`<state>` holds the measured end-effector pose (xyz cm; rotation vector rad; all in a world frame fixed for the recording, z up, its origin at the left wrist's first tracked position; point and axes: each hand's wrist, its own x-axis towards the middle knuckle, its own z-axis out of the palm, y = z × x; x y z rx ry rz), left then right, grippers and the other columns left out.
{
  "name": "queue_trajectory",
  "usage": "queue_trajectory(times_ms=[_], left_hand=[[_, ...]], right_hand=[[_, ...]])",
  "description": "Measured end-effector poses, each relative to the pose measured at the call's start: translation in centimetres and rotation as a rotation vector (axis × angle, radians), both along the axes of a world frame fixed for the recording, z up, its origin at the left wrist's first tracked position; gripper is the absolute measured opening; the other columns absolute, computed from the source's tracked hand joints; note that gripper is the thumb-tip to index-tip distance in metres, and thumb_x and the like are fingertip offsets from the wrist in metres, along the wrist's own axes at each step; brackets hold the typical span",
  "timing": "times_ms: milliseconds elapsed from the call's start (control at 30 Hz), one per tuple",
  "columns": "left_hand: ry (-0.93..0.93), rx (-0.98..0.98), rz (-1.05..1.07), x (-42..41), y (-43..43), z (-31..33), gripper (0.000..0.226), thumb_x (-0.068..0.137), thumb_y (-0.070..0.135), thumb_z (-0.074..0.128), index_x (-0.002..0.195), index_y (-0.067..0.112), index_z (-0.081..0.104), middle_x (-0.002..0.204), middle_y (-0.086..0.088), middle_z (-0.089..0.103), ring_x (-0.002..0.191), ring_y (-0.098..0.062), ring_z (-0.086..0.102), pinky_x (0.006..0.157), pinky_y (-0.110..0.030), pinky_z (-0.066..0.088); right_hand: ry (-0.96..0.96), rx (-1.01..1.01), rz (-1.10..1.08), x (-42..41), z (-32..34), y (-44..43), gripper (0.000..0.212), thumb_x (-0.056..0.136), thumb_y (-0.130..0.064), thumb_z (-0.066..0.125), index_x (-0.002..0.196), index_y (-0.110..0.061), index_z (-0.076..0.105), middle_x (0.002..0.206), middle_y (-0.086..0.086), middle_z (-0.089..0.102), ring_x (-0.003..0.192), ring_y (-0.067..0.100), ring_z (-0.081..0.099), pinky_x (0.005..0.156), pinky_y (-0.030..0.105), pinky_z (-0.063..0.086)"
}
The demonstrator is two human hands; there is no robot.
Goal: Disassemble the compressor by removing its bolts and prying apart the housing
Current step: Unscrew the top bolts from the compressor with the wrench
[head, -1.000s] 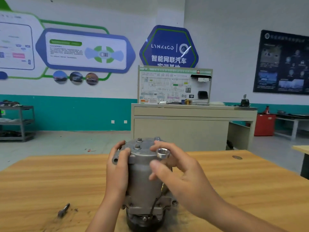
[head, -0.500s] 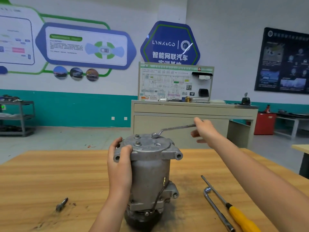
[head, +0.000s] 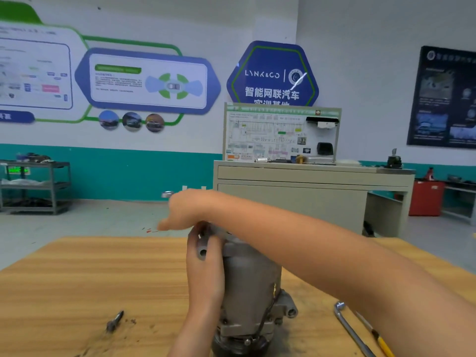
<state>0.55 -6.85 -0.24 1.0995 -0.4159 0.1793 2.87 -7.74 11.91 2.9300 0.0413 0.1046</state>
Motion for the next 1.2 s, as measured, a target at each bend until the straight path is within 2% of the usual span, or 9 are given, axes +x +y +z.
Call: queue_trajectory(times_ms=[67, 167, 233, 300, 433, 600, 767, 967, 1200], left_hand=[[-0.007, 0.033, 0.025, 0.2, 0.1, -0.1, 0.019, 0.092, 0.02, 0.041, 0.102, 0.029, 0.054, 0.097, 0.008, 0.061, 0.089, 0.004, 0.056, 0.069, -0.011, 0.043], [-0.034, 0.104, 0.04, 0.4, 0.1, -0.5, 0.022, 0.098, 0.013, 0.039, 0.116, 0.015, 0.052, 0.108, -0.01, 0.06, 0.103, -0.024, 0.058, 0.074, -0.028, 0.045], [-0.039, 0.102, 0.008, 0.2, 0.1, -0.4, 0.025, 0.095, 0.018, 0.047, 0.119, 0.021, 0.052, 0.116, -0.011, 0.059, 0.105, -0.028, 0.057, 0.081, -0.037, 0.049], [0.002, 0.074, -0.012, 0.1, 0.2, -0.4, 0.025, 0.091, 0.023, 0.052, 0.112, 0.036, 0.053, 0.117, 0.002, 0.056, 0.106, -0.018, 0.055, 0.084, -0.036, 0.048], [0.013, 0.056, -0.02, 0.1, 0.0, -0.3, 0.022, 0.091, 0.025, 0.052, 0.107, 0.041, 0.053, 0.111, 0.02, 0.05, 0.101, -0.004, 0.05, 0.074, -0.026, 0.042], [0.017, 0.053, -0.016, 0.3, 0.0, -0.4, 0.022, 0.091, 0.023, 0.052, 0.105, 0.04, 0.054, 0.106, 0.024, 0.048, 0.097, -0.001, 0.049, 0.071, -0.023, 0.04], [0.02, 0.057, -0.02, 0.3, 0.3, -0.4, 0.021, 0.09, 0.024, 0.052, 0.1, 0.042, 0.055, 0.103, 0.026, 0.048, 0.093, 0.002, 0.05, 0.065, -0.019, 0.038], [-0.037, 0.057, 0.0, 0.6, 0.3, -0.5, 0.02, 0.09, 0.022, 0.052, 0.101, 0.038, 0.055, 0.107, 0.024, 0.05, 0.101, -0.007, 0.052, 0.079, -0.027, 0.04], [-0.086, 0.032, -0.003, 1.1, 0.5, -0.5, 0.024, 0.091, 0.026, 0.05, 0.114, 0.032, 0.055, 0.113, 0.01, 0.062, 0.106, -0.005, 0.057, 0.079, -0.02, 0.042]], right_hand=[[-0.171, 0.05, 0.089, -3.0, -0.9, 1.1, 0.047, 0.091, -0.054, 0.042, 0.092, -0.008, 0.056, 0.077, 0.0, 0.053, 0.075, 0.021, 0.051, 0.064, 0.032, 0.043], [-0.389, 0.369, 0.287, -8.8, -3.2, -0.8, 0.067, 0.087, -0.061, 0.042, 0.142, -0.031, 0.021, 0.074, -0.005, 0.054, 0.082, 0.02, 0.055, 0.066, 0.031, 0.04], [-0.586, 0.765, 0.411, -12.7, -5.2, -3.0, 0.042, 0.083, -0.056, 0.047, 0.122, -0.042, 0.045, 0.07, -0.008, 0.057, 0.077, 0.009, 0.059, 0.069, 0.028, 0.046], [-0.922, 1.136, 0.391, -15.0, -7.4, -6.6, 0.02, 0.082, -0.043, 0.055, 0.088, -0.026, 0.064, 0.071, -0.005, 0.064, 0.072, 0.006, 0.062, 0.067, 0.023, 0.05], [-1.329, 1.039, -0.062, -15.4, -8.3, -15.4, 0.024, 0.092, -0.032, 0.049, 0.073, -0.031, 0.064, 0.087, -0.007, 0.066, 0.086, 0.002, 0.059, 0.08, 0.018, 0.048], [-0.773, 0.425, -0.427, -7.2, -4.6, -22.1, 0.038, 0.1, -0.033, 0.034, 0.124, -0.015, 0.057, 0.128, 0.004, 0.056, 0.118, 0.024, 0.049, 0.095, 0.036, 0.038], [-0.033, 0.411, -0.415, 1.8, 0.4, -17.6, 0.076, 0.09, -0.065, 0.018, 0.144, -0.012, 0.028, 0.153, 0.01, 0.02, 0.14, 0.028, 0.017, 0.112, 0.046, 0.012], [0.016, 0.294, -0.091, 5.5, -0.5, -10.5, 0.089, 0.086, -0.069, 0.03, 0.149, -0.012, 0.003, 0.156, 0.007, 0.0, 0.143, 0.021, 0.0, 0.116, 0.043, 0.004], [-0.026, 0.364, 0.344, -3.8, -0.6, -1.2, 0.09, 0.087, -0.057, 0.048, 0.148, -0.018, -0.004, 0.156, -0.002, 0.001, 0.142, 0.013, 0.002, 0.109, 0.026, 0.002]])
